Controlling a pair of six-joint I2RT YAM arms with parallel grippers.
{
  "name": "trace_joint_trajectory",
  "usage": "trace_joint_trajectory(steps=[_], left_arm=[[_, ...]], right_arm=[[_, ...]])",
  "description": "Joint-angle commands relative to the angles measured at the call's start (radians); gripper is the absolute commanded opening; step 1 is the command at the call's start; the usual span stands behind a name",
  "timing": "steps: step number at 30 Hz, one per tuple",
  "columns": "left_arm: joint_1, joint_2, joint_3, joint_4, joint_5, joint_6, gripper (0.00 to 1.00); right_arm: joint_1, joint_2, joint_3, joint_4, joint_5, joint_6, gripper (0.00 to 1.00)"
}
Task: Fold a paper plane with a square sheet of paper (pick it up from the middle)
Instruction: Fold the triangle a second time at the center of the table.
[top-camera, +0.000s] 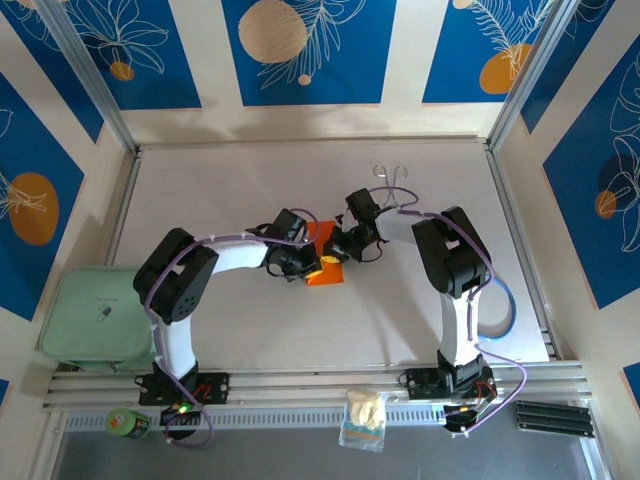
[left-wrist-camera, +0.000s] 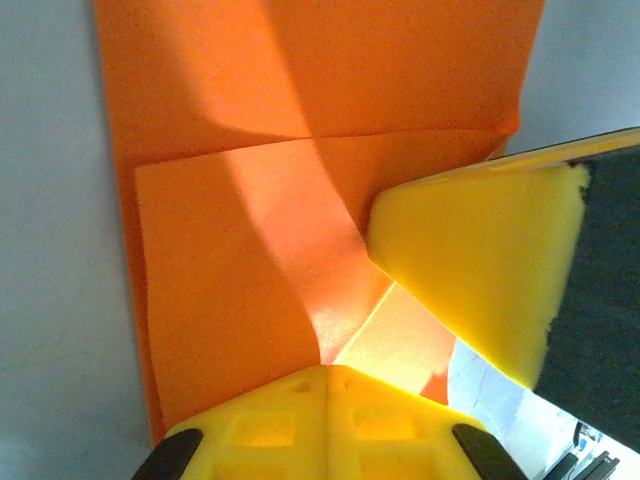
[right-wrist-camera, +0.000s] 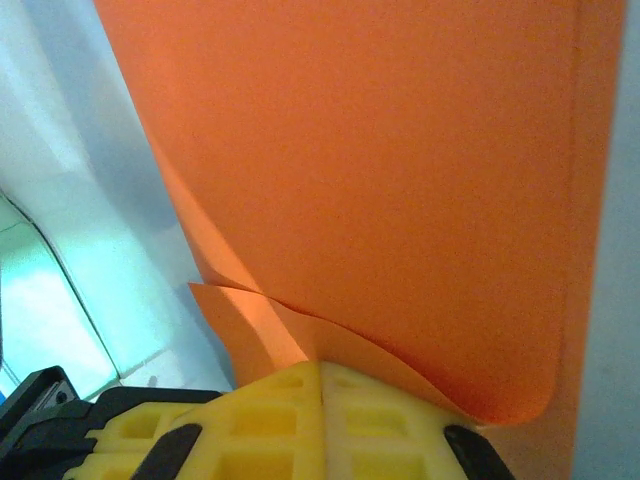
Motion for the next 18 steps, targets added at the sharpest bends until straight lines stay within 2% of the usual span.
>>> trace_joint_trajectory(steps=[1,18], left_arm=[[-0.006,0.014,0.004,-0.026,0.0,0.017,0.08],[-0.005,-0.065,-0.155,-0.042,0.001,0.088,0.06]], right_arm=[[-0.004,0.074,-0.019,-0.094,0.117,-0.001,0.04],[-0.01,0.088,-0.014,-0.118,0.129,-0.018,0.04]])
